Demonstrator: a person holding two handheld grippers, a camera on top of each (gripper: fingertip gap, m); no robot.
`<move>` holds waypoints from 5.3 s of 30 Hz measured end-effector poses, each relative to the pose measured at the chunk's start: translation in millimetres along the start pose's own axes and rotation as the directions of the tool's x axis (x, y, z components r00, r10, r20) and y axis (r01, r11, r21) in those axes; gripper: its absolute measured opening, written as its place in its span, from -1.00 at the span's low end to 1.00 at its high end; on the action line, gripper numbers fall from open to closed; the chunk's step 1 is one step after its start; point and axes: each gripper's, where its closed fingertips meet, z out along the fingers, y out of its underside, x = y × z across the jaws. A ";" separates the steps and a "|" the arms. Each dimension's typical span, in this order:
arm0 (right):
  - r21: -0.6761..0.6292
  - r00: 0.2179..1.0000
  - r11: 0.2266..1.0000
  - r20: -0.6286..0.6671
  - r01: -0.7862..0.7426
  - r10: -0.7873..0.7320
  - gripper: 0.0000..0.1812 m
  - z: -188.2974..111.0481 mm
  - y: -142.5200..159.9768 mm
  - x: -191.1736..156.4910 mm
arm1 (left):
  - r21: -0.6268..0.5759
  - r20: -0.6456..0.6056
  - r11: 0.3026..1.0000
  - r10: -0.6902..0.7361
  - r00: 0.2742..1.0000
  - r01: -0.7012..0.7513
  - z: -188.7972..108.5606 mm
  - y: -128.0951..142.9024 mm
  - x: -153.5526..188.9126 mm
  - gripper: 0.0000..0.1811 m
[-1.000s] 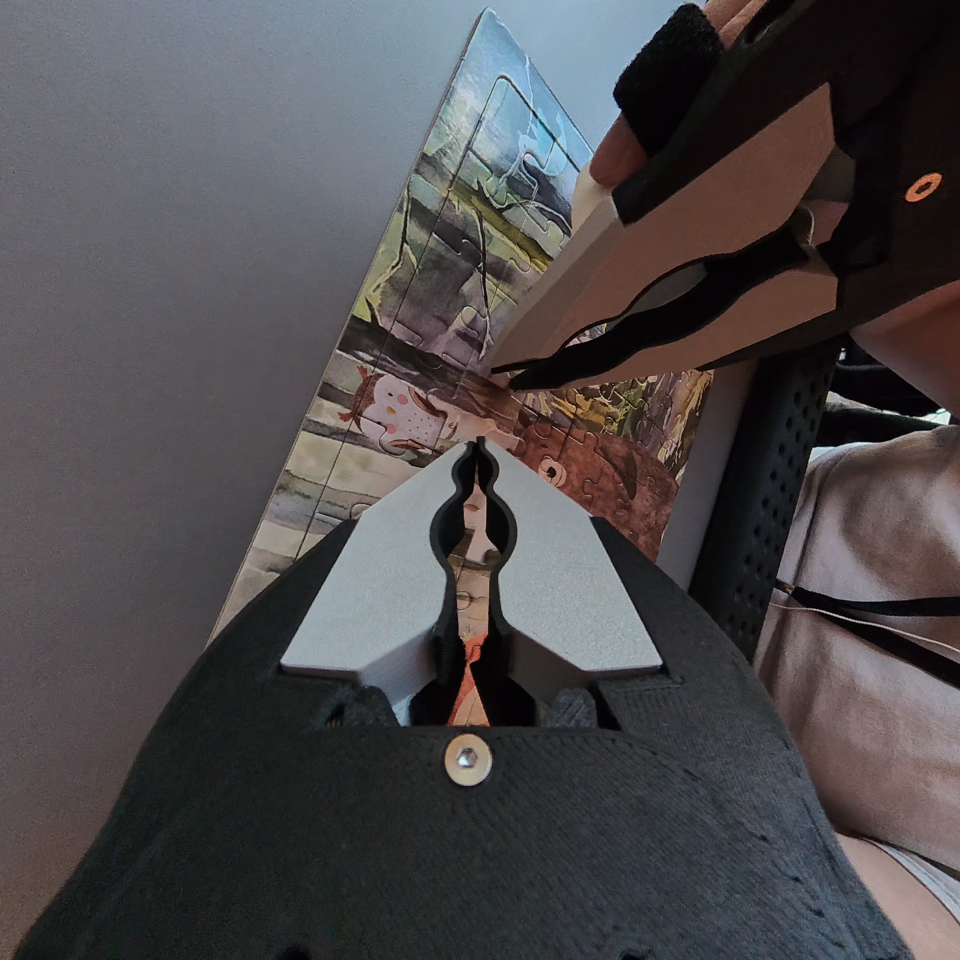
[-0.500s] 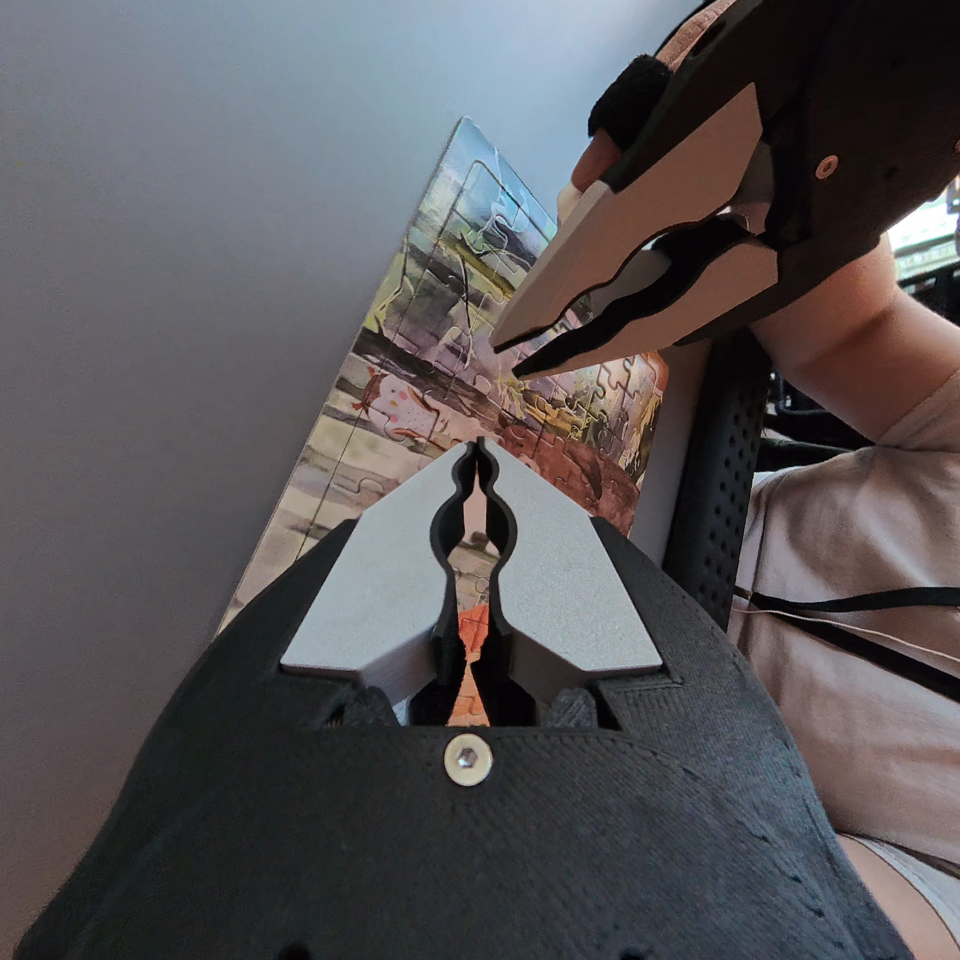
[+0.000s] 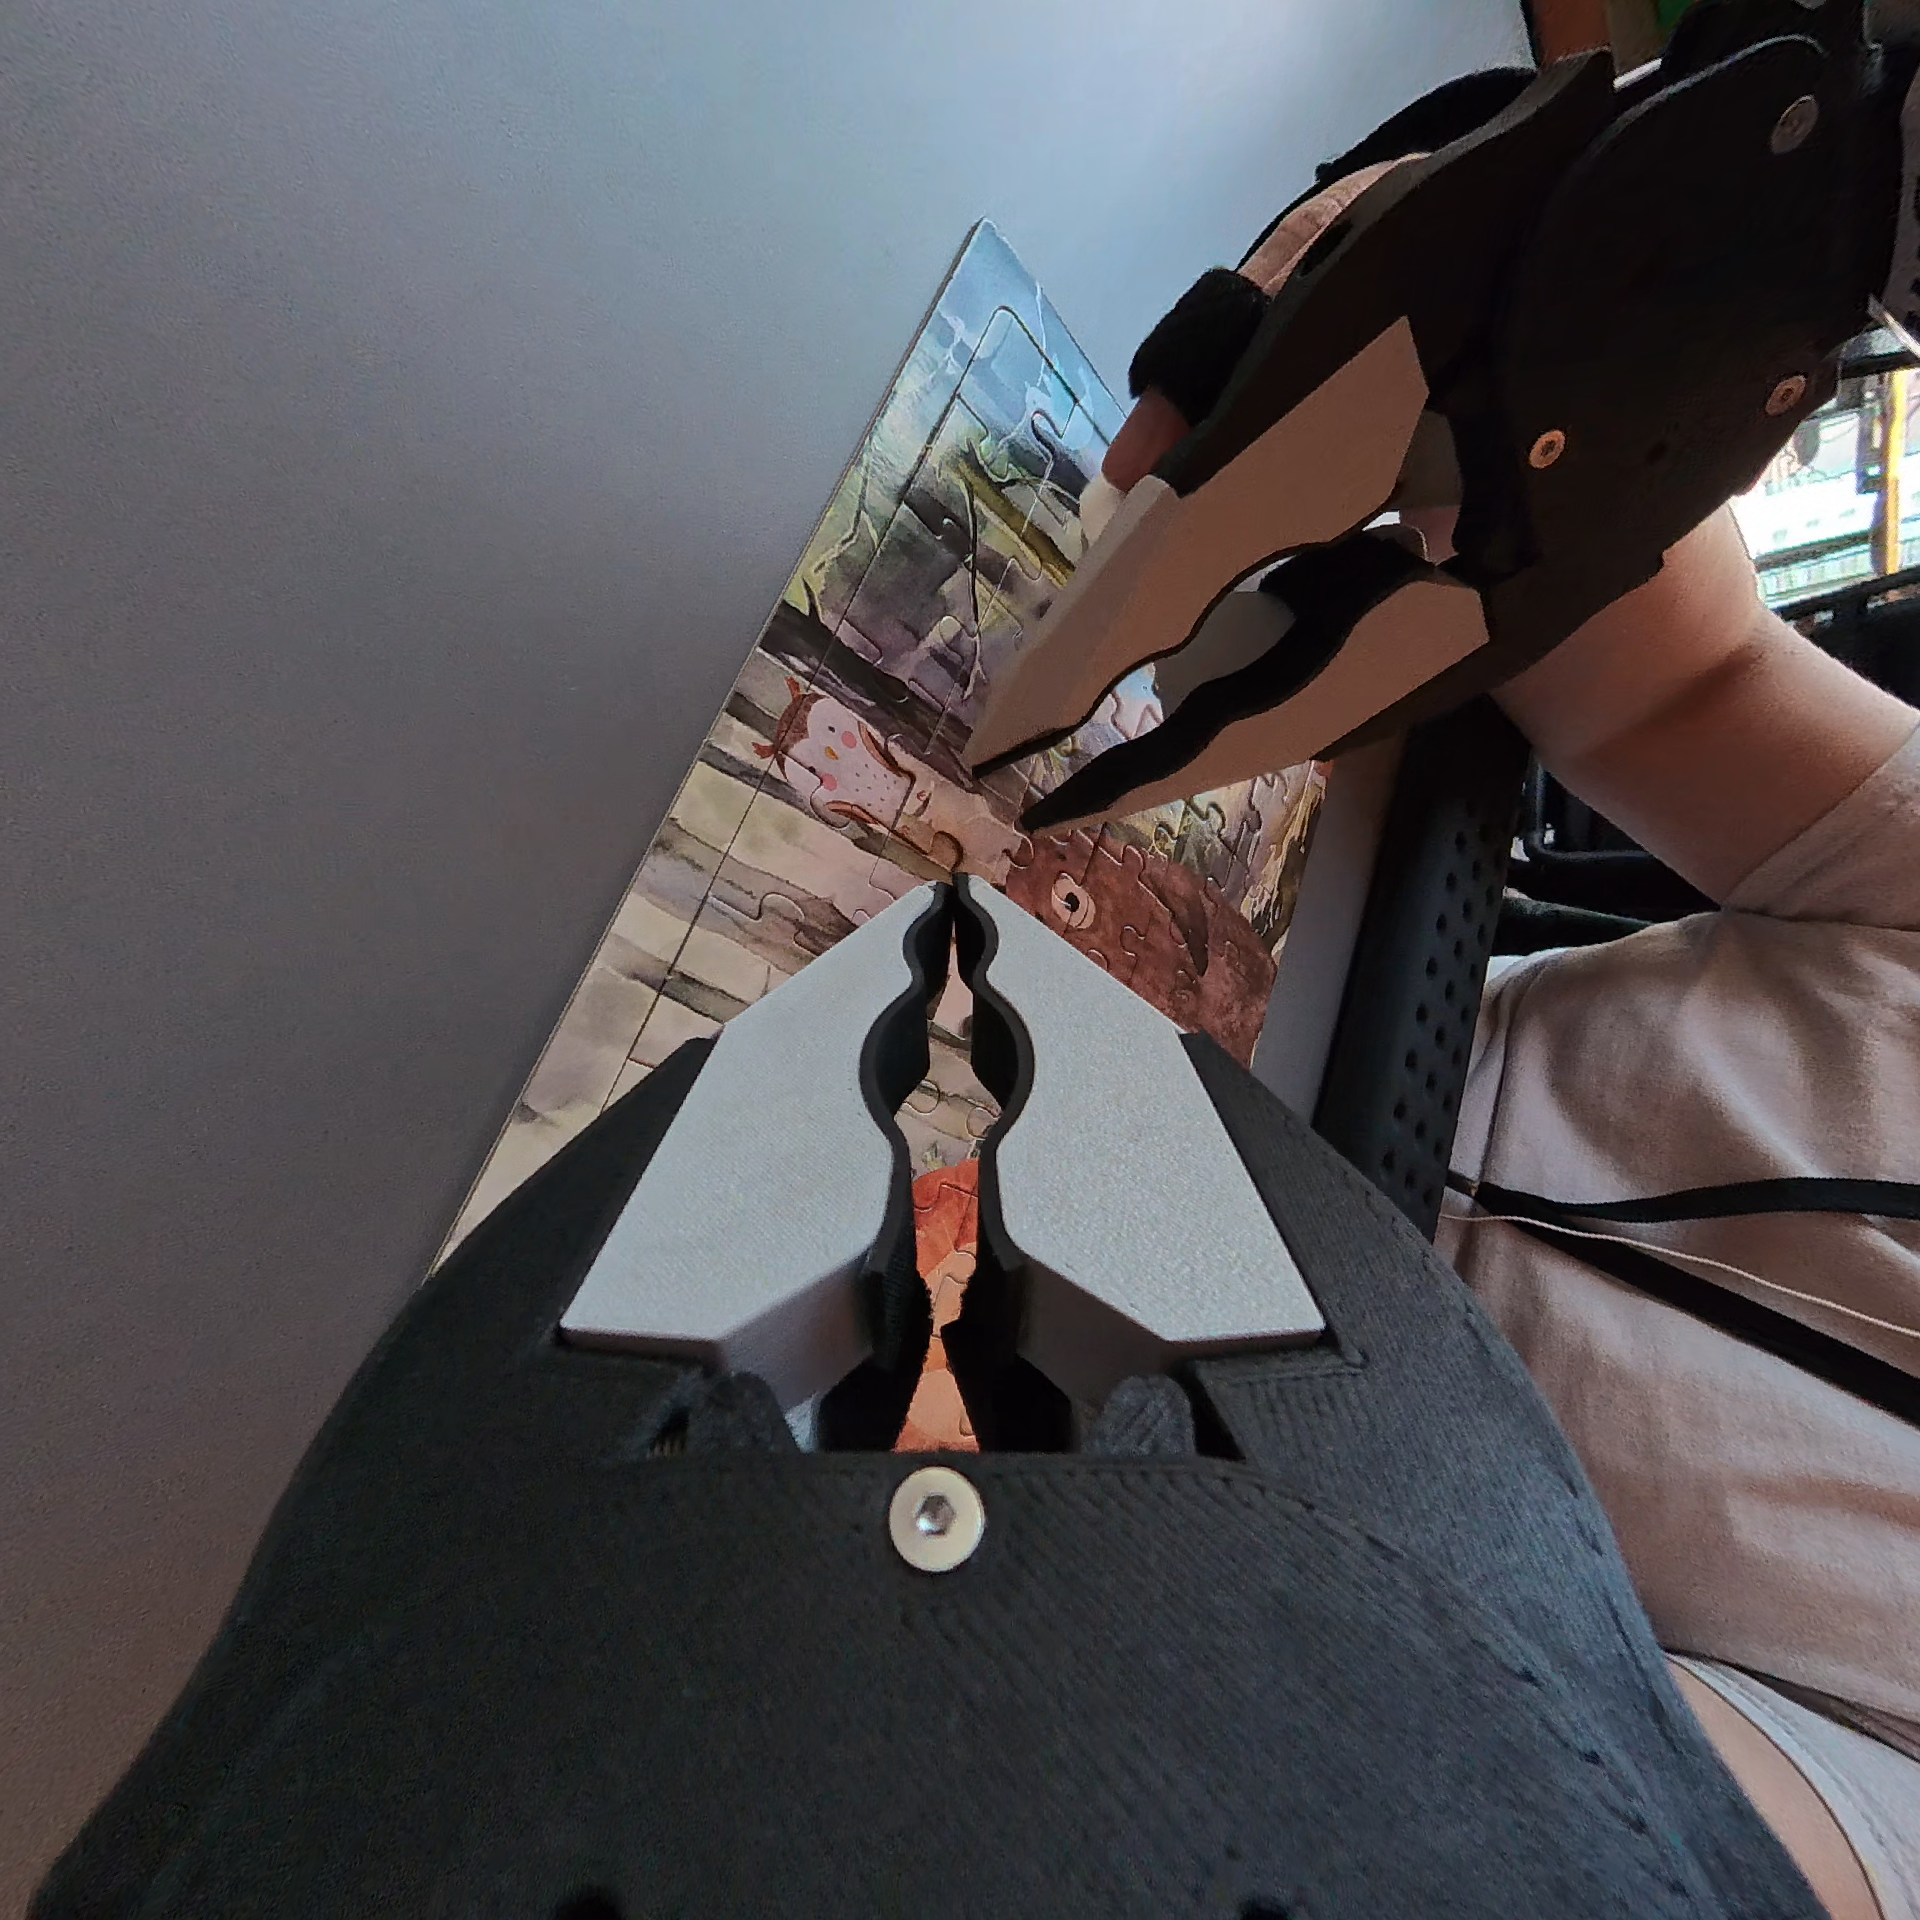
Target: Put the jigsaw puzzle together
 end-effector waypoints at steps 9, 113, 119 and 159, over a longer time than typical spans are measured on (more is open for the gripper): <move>-0.001 0.999 0.999 0.028 -0.037 0.037 -0.80 3.3 1.0 -0.6 | 0.003 -0.010 1.000 -0.010 1.000 0.010 -1.6 0.6 0.0 -1.00; 0.149 0.739 0.975 -0.673 0.164 -0.021 -0.65 -145.1 -3.3 -41.4 | 0.271 -0.310 0.930 0.330 0.892 -0.249 29.8 -64.5 133.7 -0.65; 0.147 0.761 0.972 -0.647 0.181 -0.044 -0.65 -138.3 -4.8 -47.7 | 0.204 -0.340 0.945 0.314 0.886 -0.257 38.1 -53.8 133.9 -0.76; 0.634 0.565 0.754 -0.563 -0.172 0.603 -0.83 -174.1 -26.8 21.9 | 0.689 -0.033 0.685 0.356 0.934 -0.236 -11.7 -124.6 144.4 -1.00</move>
